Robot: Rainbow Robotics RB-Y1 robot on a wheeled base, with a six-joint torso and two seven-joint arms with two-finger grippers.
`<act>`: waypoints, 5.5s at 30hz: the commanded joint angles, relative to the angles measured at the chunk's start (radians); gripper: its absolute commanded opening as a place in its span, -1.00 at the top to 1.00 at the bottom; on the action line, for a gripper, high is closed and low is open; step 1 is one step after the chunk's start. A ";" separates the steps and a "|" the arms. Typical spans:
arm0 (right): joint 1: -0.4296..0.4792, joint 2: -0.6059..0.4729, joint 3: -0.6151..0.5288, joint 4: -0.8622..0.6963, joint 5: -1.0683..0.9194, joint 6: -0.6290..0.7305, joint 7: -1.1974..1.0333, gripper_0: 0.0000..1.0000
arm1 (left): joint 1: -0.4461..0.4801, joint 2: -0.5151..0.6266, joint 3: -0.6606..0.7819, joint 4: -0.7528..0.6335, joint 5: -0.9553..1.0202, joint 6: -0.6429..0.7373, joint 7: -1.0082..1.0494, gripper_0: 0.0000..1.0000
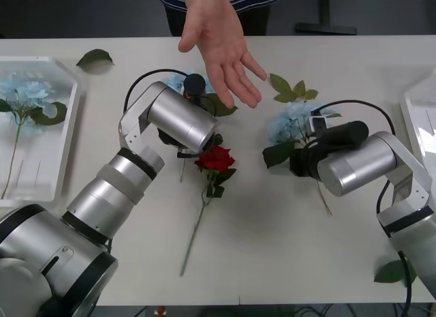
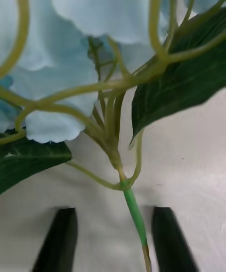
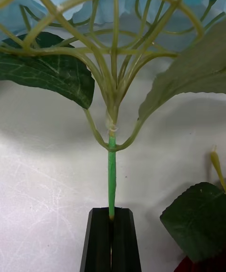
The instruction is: Place the red flowers into the right box and the blue flowers into the left box. If a person shows an open palm, hand one flower to the person first, then continue sorting.
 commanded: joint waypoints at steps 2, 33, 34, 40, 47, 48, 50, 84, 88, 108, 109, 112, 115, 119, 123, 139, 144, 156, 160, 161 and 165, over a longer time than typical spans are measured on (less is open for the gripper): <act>0.002 -0.005 0.012 0.008 -0.008 0.000 -0.063 1.00 | -0.047 -0.014 0.026 -0.011 -0.006 0.007 -0.003 1.00; -0.120 -0.298 -0.571 -0.639 -0.675 0.598 -0.016 1.00 | -0.047 -0.013 0.031 -0.012 -0.007 0.010 -0.009 1.00; -0.120 -0.303 -0.583 -0.648 -0.693 0.558 -0.016 1.00 | -0.048 -0.013 0.032 -0.011 -0.007 0.010 -0.009 1.00; -0.123 -0.306 -0.548 -0.656 -0.641 0.209 -0.023 1.00 | -0.048 -0.013 0.034 -0.011 -0.006 0.010 -0.009 1.00; -0.214 -0.301 -0.352 -0.532 -0.428 -0.183 -0.054 1.00 | -0.048 -0.014 0.034 -0.011 -0.006 0.010 -0.009 1.00; -0.244 -0.295 -0.326 -0.502 -0.389 -0.198 -0.080 1.00 | -0.048 -0.013 0.035 -0.012 -0.006 0.012 -0.009 1.00; -0.303 -0.283 -0.289 -0.452 -0.324 -0.210 -0.123 1.00 | -0.048 -0.014 0.034 -0.012 -0.006 0.012 -0.009 1.00; -0.593 -0.183 -0.201 -0.111 -0.152 -0.221 -0.208 1.00 | -0.048 -0.014 0.034 -0.012 -0.004 0.015 -0.016 1.00; -0.593 -0.183 -0.201 -0.111 -0.152 -0.221 -0.208 0.38 | -0.048 -0.014 0.034 -0.012 -0.004 0.015 -0.016 1.00; -0.593 -0.183 -0.201 -0.111 -0.152 -0.221 -0.208 -1.00 | -0.048 -0.014 0.034 -0.012 -0.004 0.018 -0.019 1.00; -0.593 -0.183 -0.201 -0.111 -0.152 -0.221 -0.208 -1.00 | -0.048 -0.014 0.034 -0.012 -0.004 0.018 -0.019 1.00; -0.593 -0.183 -0.201 -0.111 -0.152 -0.221 -0.208 -1.00 | -0.048 -0.014 0.034 -0.011 -0.004 0.019 -0.019 1.00; -0.593 -0.183 -0.201 -0.111 -0.152 -0.221 -0.208 -1.00 | -0.048 -0.014 0.034 -0.012 -0.004 0.021 -0.019 1.00; -0.580 -0.177 -0.197 -0.125 -0.152 -0.221 -0.212 -1.00 | -0.053 -0.014 0.043 -0.014 -0.006 0.030 -0.020 1.00; -0.582 -0.203 -0.221 -0.154 -0.222 -0.140 -0.217 -1.00 | -0.056 -0.007 0.057 -0.045 -0.007 0.078 -0.028 1.00; -0.422 -0.349 -0.487 -0.466 -0.771 0.505 -0.076 -1.00 | -0.057 0.176 0.104 -0.264 0.059 0.319 -0.034 1.00; -0.286 -0.370 -0.603 -0.519 -0.985 0.620 0.187 -1.00 | -0.057 0.358 0.121 -0.351 0.189 0.415 -0.035 1.00; -0.085 -0.328 -0.631 -0.521 -1.080 0.702 0.725 -1.00 | -0.057 0.599 0.187 -0.382 0.407 0.478 -0.043 1.00; -0.048 -0.271 -0.613 -0.524 -1.008 0.702 0.880 -1.00 | -0.057 0.599 0.187 -0.382 0.407 0.478 -0.043 1.00; -0.047 -0.263 -0.605 -0.524 -0.997 0.702 0.895 -1.00 | -0.057 0.599 0.187 -0.382 0.407 0.478 -0.043 1.00; -0.036 -0.212 -0.545 -0.522 -0.897 0.702 0.966 -1.00 | -0.057 0.599 0.187 -0.382 0.407 0.478 -0.043 1.00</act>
